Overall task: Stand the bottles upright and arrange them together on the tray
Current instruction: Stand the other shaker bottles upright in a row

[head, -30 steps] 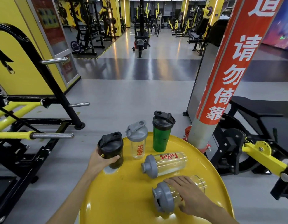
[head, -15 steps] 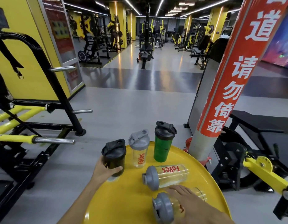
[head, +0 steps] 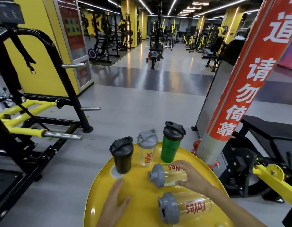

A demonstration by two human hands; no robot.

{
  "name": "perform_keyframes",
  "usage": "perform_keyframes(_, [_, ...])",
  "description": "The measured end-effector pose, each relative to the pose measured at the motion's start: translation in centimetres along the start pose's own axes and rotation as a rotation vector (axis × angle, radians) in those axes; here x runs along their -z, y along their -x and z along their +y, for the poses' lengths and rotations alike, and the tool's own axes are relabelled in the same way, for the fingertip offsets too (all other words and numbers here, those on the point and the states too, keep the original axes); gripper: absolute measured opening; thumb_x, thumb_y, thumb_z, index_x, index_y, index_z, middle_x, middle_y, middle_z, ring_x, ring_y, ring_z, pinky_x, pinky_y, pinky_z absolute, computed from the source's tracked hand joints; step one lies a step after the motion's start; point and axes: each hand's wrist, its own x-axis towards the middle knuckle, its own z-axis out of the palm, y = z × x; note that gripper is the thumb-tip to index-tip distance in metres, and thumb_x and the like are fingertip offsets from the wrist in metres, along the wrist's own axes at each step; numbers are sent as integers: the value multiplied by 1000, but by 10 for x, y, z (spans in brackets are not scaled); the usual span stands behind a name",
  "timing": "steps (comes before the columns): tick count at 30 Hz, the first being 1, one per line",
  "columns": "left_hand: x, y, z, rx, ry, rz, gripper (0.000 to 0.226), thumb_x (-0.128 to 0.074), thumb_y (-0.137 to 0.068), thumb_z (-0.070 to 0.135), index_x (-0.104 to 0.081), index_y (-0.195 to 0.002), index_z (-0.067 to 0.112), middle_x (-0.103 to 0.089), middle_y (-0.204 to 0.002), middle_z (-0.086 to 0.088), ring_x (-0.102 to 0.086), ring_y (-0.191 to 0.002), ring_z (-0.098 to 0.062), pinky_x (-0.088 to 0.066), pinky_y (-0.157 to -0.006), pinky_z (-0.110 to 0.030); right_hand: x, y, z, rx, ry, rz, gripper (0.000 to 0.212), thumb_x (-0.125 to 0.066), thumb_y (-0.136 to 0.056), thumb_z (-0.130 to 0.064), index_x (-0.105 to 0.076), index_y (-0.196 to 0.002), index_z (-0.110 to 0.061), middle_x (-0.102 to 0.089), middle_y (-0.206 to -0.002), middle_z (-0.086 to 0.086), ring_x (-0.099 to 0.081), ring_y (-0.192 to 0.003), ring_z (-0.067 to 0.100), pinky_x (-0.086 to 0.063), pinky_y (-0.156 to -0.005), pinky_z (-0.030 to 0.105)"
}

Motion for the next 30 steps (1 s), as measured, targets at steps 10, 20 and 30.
perform_keyframes(10, [-9,2,-13,-165,-495,-30,72,-10,-94,73,-18,-156,36,-9,-163,19,5,-148,5,7,-120,-19,-32,-24,-11,-33,548,-27,109,-85,-71,-30,-15,-155,-29,-30,-153,-3,-28,-143,22,-18,-120,37])
perform_keyframes(20, [-10,2,-12,-140,-543,-55,74,-8,-93,74,-16,-156,36,-8,-163,19,6,-147,5,10,-119,-17,-35,-25,-14,-49,458,124,93,-81,-59,-11,-39,-140,-30,-43,-134,-8,-45,-120,20,-44,-95,32])
perform_keyframes(30, [-11,3,-15,-159,-522,-48,66,-18,-97,66,-18,-156,36,-12,-164,18,1,-149,4,1,-123,-25,11,0,-2,-272,-537,372,82,-99,-48,-8,-57,-118,-19,-68,-110,-6,-63,-94,-5,-51,-72,13])
